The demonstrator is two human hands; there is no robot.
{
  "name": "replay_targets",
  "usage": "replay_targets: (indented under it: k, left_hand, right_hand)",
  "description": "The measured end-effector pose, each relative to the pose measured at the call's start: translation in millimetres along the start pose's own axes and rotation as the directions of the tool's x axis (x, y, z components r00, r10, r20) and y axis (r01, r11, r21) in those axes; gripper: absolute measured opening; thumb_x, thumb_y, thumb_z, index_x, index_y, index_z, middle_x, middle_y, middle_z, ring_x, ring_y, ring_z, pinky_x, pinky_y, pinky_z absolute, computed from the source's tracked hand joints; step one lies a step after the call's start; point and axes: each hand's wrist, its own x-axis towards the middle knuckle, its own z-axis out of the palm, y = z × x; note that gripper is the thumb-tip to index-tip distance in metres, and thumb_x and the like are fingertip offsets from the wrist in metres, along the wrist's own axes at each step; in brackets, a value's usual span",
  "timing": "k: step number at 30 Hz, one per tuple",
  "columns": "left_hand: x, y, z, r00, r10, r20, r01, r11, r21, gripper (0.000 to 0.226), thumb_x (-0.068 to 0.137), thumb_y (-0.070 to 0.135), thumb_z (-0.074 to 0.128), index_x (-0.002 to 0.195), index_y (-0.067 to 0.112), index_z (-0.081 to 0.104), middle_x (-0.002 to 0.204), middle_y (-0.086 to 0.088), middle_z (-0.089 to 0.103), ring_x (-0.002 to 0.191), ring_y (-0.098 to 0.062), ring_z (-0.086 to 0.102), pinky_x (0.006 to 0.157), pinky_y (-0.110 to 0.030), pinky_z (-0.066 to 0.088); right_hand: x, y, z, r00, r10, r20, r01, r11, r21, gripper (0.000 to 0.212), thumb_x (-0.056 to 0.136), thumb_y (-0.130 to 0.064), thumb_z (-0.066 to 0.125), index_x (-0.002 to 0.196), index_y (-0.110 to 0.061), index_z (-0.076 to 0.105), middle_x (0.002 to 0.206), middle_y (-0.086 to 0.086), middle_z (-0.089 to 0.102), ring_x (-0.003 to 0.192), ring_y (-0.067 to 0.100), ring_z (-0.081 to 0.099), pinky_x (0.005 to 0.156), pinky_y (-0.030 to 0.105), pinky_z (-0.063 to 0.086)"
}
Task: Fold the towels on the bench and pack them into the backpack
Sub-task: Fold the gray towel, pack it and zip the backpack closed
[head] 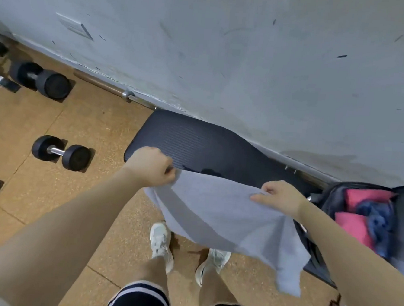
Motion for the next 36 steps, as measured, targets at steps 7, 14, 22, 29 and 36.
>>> replay_targets:
  k: [7, 14, 22, 29, 36]
  left_hand:
    - [137, -28, 88, 0.982, 0.057, -0.179, -0.078, 0.991, -0.111, 0.024, 0.085, 0.01, 0.04, 0.097, 0.002, 0.058, 0.089, -0.014, 0.06, 0.092, -0.033, 0.055, 0.074, -0.037, 0.037]
    - [138, -66, 168, 0.953, -0.301, 0.034, 0.276, 0.816, -0.508, 0.052, 0.094, 0.005, 0.037, 0.144, 0.011, 0.023, 0.151, -0.007, 0.023, 0.136, -0.028, 0.022, 0.106, -0.039, 0.02]
    - [92, -102, 224, 0.853, -0.474, 0.221, 0.504, 0.633, -0.588, 0.048, 0.083, 0.04, 0.062, 0.114, 0.005, 0.055, 0.123, -0.014, 0.041, 0.112, -0.033, 0.039, 0.087, -0.039, 0.032]
    - [96, -105, 230, 0.937, -0.303, 0.172, 0.329, 0.604, -0.726, 0.018, 0.087, 0.029, 0.056, 0.089, 0.011, 0.055, 0.105, -0.002, 0.045, 0.102, -0.025, 0.038, 0.071, -0.027, 0.013]
    - [85, -162, 205, 0.91, -0.341, 0.235, 0.31, 0.185, -0.933, 0.014, 0.095, 0.024, 0.045, 0.084, 0.019, 0.038, 0.055, 0.001, 0.047, 0.048, -0.016, 0.045, 0.052, -0.03, 0.03]
  right_hand:
    - [136, 26, 22, 0.937, 0.176, -0.302, -0.281, 0.893, -0.351, 0.032, 0.091, -0.033, 0.054, 0.115, -0.013, 0.05, 0.115, 0.014, 0.056, 0.104, 0.032, 0.053, 0.084, 0.038, 0.044]
    - [211, -27, 92, 0.919, -0.125, -0.374, -0.011, 0.94, -0.34, 0.049, 0.084, -0.028, 0.036, 0.119, 0.0, 0.056, 0.125, 0.024, 0.052, 0.117, 0.044, 0.048, 0.1, 0.048, 0.038]
    - [291, -145, 153, 0.962, -0.181, -0.204, 0.11, 0.941, -0.319, 0.048, 0.098, -0.021, 0.038, 0.144, -0.014, 0.027, 0.15, 0.007, 0.025, 0.123, 0.029, 0.044, 0.094, 0.035, 0.039]
    - [325, -181, 145, 0.977, 0.02, -0.213, -0.081, 0.956, -0.281, 0.03, 0.089, -0.012, 0.048, 0.119, -0.014, 0.049, 0.117, 0.008, 0.05, 0.093, 0.027, 0.052, 0.072, 0.03, 0.037]
    - [346, -213, 115, 0.992, 0.105, 0.072, -0.079, 0.95, -0.301, 0.02, 0.076, 0.004, 0.053, 0.072, -0.014, 0.059, 0.061, -0.001, 0.046, 0.056, 0.017, 0.043, 0.047, 0.019, 0.032]
